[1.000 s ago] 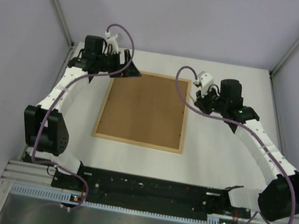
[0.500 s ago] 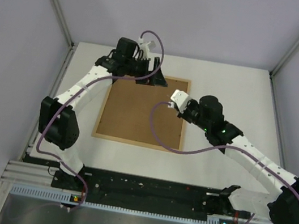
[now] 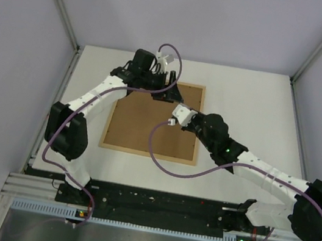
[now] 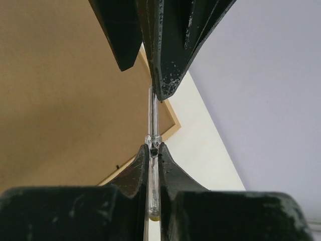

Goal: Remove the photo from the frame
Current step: Pick up the screwdriver from the center of the board.

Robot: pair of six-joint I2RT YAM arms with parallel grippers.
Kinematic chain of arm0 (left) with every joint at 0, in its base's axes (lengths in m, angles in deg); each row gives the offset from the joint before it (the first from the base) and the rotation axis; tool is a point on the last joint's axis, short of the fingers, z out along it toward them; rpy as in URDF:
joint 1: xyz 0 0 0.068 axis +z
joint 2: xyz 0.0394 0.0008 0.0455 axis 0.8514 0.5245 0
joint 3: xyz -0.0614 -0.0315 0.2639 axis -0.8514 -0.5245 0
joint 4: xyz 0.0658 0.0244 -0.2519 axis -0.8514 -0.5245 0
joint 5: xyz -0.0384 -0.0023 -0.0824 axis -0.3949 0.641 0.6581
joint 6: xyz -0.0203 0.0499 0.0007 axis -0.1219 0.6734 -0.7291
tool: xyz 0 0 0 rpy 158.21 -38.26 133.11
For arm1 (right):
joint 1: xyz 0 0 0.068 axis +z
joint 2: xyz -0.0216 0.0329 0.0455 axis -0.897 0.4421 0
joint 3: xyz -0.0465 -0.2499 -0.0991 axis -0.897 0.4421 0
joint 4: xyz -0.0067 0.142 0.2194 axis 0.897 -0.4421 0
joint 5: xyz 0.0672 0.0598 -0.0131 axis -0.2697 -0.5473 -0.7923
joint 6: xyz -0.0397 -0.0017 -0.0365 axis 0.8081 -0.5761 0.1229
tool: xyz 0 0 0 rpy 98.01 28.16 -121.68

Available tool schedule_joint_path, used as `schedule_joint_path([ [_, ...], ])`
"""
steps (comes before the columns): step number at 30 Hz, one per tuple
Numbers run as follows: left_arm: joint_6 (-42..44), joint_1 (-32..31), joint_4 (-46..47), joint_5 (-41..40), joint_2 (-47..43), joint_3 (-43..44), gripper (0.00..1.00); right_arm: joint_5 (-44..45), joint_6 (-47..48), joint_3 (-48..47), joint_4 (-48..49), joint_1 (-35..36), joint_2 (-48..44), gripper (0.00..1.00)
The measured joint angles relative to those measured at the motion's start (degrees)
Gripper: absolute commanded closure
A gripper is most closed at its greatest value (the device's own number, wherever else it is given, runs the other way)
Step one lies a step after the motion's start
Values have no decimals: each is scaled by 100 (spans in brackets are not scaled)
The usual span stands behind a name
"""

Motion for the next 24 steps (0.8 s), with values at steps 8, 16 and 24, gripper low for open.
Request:
schedule_joint_path([
  [8,-138,-33,184,142,-9,-192,39,92,59,37,186,11,37,100],
  [16,-232,-90,214,170,-9,-192,54,22,57,66,219,11,37,100],
  [24,-258,-162,247,184,-9,-192,80,-37,57,140,212,17,39,100],
])
